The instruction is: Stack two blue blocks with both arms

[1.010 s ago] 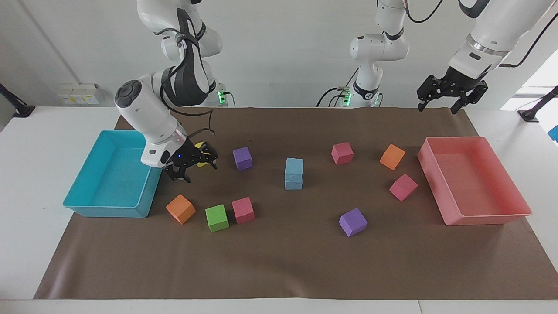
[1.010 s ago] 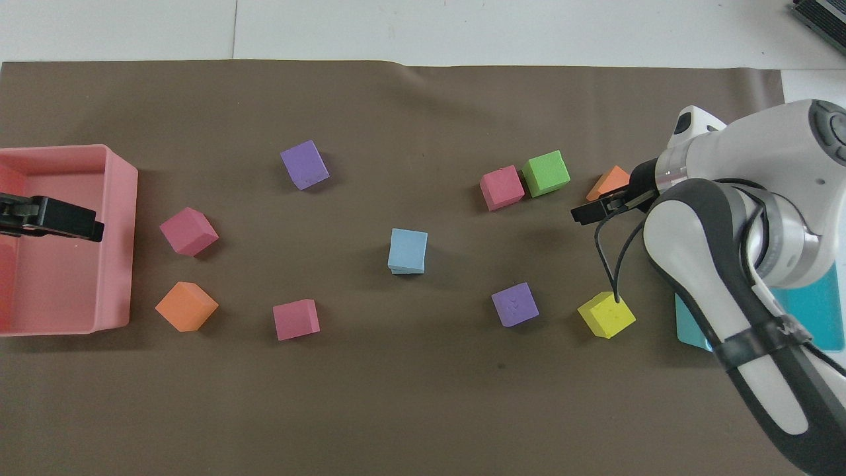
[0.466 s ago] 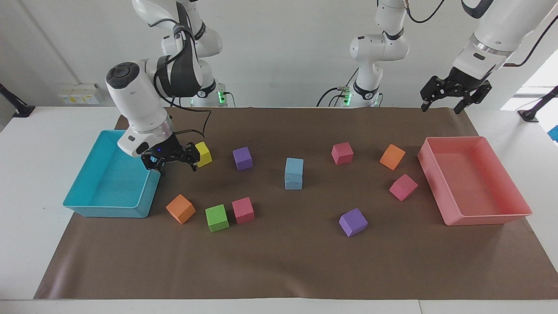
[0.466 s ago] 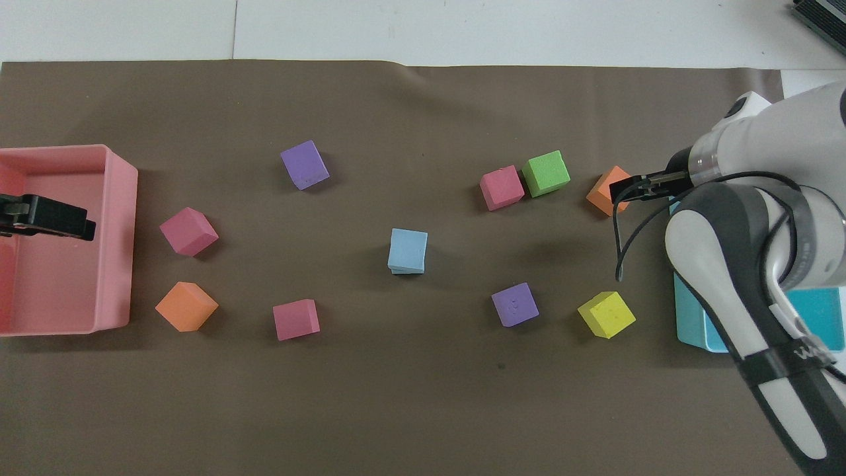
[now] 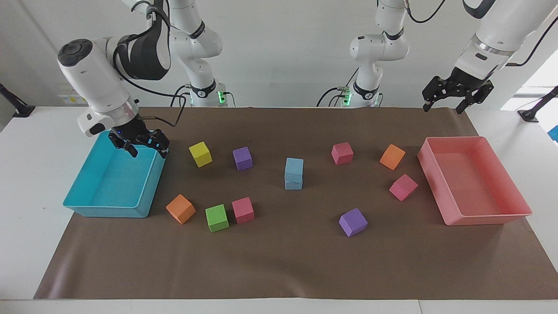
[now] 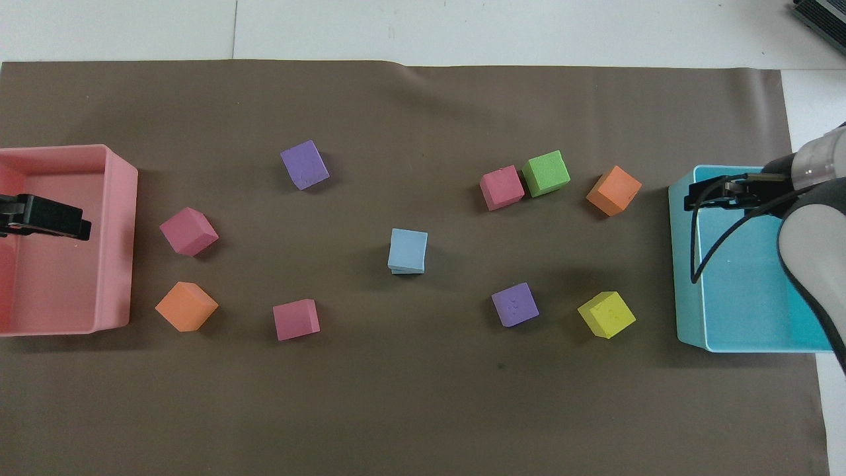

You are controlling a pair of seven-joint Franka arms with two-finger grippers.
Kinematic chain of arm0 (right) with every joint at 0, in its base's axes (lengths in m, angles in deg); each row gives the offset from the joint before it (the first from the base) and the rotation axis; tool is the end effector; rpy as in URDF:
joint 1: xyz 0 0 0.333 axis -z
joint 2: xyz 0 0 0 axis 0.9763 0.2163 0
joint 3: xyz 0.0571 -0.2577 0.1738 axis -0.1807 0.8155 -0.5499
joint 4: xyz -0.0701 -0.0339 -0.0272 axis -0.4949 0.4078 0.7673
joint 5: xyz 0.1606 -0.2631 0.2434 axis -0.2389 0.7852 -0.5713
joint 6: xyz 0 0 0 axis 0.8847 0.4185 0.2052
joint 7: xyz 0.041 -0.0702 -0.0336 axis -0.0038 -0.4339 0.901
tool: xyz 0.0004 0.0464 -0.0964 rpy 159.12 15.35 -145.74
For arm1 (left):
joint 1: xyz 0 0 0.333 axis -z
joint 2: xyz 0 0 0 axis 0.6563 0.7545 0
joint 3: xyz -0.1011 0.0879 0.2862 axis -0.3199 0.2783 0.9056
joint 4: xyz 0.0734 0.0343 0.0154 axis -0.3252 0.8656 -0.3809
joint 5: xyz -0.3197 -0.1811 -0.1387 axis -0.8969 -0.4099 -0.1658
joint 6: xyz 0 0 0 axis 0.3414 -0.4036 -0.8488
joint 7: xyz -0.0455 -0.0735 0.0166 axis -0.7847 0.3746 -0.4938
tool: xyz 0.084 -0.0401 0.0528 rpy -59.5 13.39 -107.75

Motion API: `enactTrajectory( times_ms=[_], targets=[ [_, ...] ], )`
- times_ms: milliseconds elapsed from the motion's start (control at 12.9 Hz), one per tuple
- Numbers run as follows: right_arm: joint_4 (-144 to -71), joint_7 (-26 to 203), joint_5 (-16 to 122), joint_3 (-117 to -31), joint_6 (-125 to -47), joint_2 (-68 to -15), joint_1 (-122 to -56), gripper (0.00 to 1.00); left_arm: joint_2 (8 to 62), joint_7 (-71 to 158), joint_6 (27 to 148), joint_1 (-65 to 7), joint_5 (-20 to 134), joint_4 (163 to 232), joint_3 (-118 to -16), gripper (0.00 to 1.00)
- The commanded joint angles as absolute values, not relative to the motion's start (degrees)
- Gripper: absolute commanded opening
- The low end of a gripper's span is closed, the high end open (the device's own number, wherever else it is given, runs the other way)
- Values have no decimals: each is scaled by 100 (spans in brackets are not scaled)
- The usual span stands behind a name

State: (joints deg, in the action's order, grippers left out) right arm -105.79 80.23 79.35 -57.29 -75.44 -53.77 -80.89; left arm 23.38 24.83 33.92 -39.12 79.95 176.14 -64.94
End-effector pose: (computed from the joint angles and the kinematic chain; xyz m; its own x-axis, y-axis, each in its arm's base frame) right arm 0.5797 -0.0540 0.5236 0.9904 -0.1335 0.0351 -0.1311 -0.9892 -0.0656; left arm 0.5350 -0.0319 0.6537 0.9939 -0.1093 -0.0157 -0.1086 -0.9933 0.0383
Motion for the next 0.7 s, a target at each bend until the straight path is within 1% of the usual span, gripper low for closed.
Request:
enactTrajectory(
  times_ms=[0, 155, 311, 466, 621],
  targets=[
    [-10608, 7895, 8342, -5795, -7356, -5724, -7988, 100, 2175, 2413, 3525, -4005, 8089, 17800, -6541, 100],
    [-10530, 7904, 8378, -5803, -7086, -6006, -8005, 100, 2175, 2404, 3508, -4005, 8167, 17808, -6541, 100],
    [-10267, 7904, 8405, -5812, -6664, -6164, -8058, 100, 2175, 2404, 3517, -3997, 8177, 17800, -6541, 100],
    [-9933, 7930, 8571, -5900, -6181, -6165, -8076, 100, 2175, 2413, 3508, -3996, 8177, 17791, -6541, 100],
    [-9905, 7930, 8607, -5978, -6204, -6156, -8198, 100, 2184, 2404, 3517, -3996, 8177, 17782, -6541, 100]
  ],
)
